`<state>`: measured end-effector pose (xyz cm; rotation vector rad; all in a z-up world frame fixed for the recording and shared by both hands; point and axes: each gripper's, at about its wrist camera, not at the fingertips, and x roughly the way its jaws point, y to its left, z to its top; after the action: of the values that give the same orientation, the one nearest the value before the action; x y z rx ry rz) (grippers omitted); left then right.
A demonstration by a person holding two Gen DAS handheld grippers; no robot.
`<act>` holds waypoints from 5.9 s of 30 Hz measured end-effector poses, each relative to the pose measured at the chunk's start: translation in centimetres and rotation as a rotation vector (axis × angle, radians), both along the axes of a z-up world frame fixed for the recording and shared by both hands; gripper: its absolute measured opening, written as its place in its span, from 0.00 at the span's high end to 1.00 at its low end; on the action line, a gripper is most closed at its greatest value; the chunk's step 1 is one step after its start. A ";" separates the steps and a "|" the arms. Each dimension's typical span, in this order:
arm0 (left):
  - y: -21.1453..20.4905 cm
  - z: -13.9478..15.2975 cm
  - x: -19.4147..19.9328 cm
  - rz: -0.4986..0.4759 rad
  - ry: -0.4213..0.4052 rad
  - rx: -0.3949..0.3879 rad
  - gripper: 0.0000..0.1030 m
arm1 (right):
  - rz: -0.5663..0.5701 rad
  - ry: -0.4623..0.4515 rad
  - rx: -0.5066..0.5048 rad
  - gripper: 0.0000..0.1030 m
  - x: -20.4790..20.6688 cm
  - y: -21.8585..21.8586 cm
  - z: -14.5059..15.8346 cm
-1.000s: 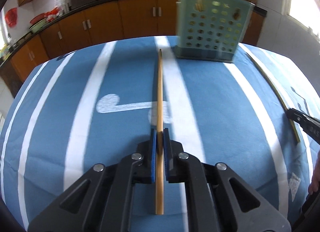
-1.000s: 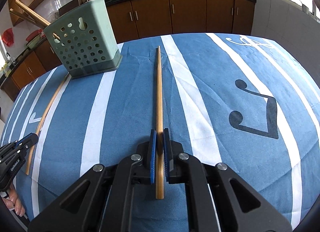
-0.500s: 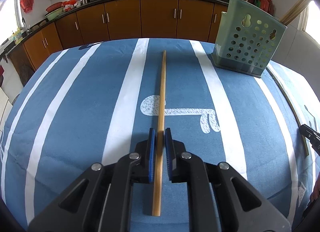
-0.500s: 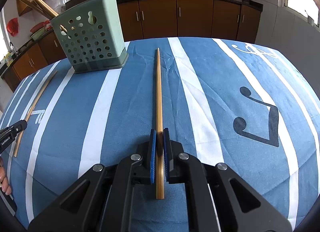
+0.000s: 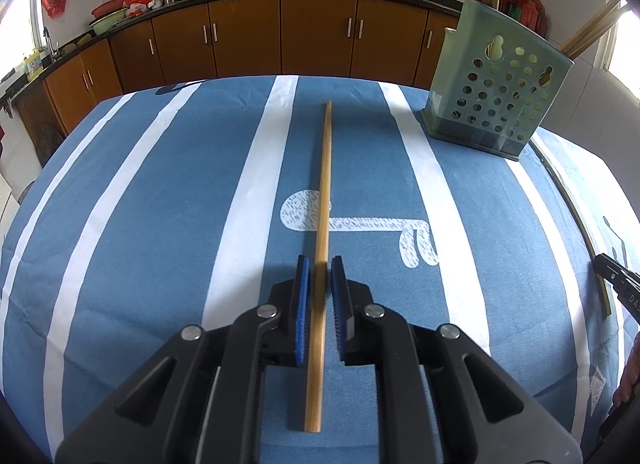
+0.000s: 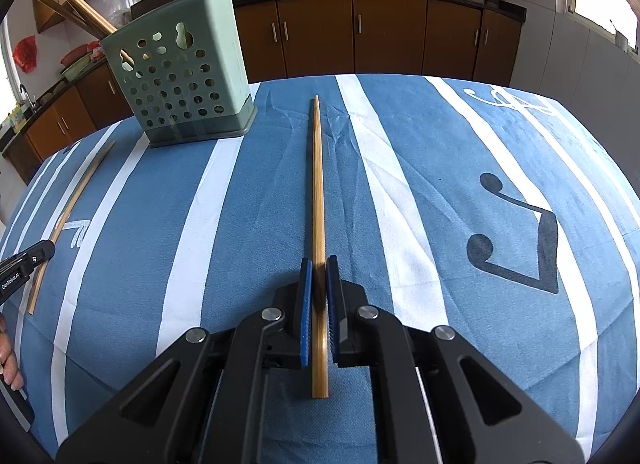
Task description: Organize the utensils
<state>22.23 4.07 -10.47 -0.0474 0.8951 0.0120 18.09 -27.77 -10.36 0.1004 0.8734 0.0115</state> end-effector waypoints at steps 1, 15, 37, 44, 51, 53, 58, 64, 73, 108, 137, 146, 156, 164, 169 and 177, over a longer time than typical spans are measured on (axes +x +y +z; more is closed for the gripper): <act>0.0 0.0 0.0 0.000 0.000 -0.002 0.87 | 0.000 0.000 0.001 0.92 0.0 0.0 0.0; 0.1 0.0 0.1 0.000 0.000 -0.006 0.87 | -0.001 -0.001 0.001 0.92 0.0 0.0 0.0; -0.7 -0.1 -0.9 -0.011 0.003 0.063 0.84 | -0.005 0.000 -0.015 0.92 -0.6 0.3 0.0; -0.6 -0.1 -2.1 -0.017 0.004 0.054 0.86 | -0.001 -0.001 0.000 0.92 -1.5 0.2 0.0; -0.5 0.6 -2.9 -0.042 0.020 0.053 0.92 | -0.011 -0.028 0.030 0.93 -2.6 -0.5 1.3; -0.4 1.5 -3.3 -0.048 -0.002 0.054 0.92 | -0.014 -0.066 0.040 0.93 -3.0 -0.9 2.6; -0.2 5.2 -4.2 -0.051 -0.094 0.039 0.92 | -0.030 -0.163 0.053 0.93 -3.5 -1.7 6.1; -0.2 9.4 -4.8 -0.052 -0.205 0.021 0.92 | -0.049 -0.271 0.066 0.93 -3.9 -2.6 9.8; 0.2 14.7 -5.3 -0.042 -0.343 -0.036 0.92 | -0.063 -0.350 0.080 0.93 -4.3 -3.2 12.2; -8.3 30.3 1.9 -0.153 -0.666 -0.144 0.92 | 0.042 -0.785 0.193 0.93 1.8 2.5 28.5; -9.6 21.9 10.6 -0.072 -0.561 -0.119 0.73 | -0.053 -0.660 0.143 0.92 8.1 3.0 21.0; -7.8 23.5 6.8 -0.052 -0.578 -0.099 0.62 | -0.074 -0.681 0.141 0.84 4.5 2.2 23.0; -3.8 23.4 -1.7 -0.048 -0.542 -0.087 0.44 | 0.019 -0.732 0.126 0.52 -4.1 2.0 23.9; -2.0 20.8 -11.0 -0.075 -0.565 -0.077 0.10 | 0.082 -0.739 0.065 0.09 -10.9 2.9 21.4; -1.7 18.7 -14.7 -0.047 -0.566 -0.049 0.04 | 0.083 -0.710 0.053 0.02 -13.4 3.3 19.1; -2.1 15.6 -18.0 -0.021 -0.557 0.022 0.04 | 0.063 -0.623 0.025 0.02 -16.0 4.2 15.1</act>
<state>4.24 1.95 5.12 -0.0190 0.3387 -0.0109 2.13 -23.53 4.77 0.0852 0.2539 0.1076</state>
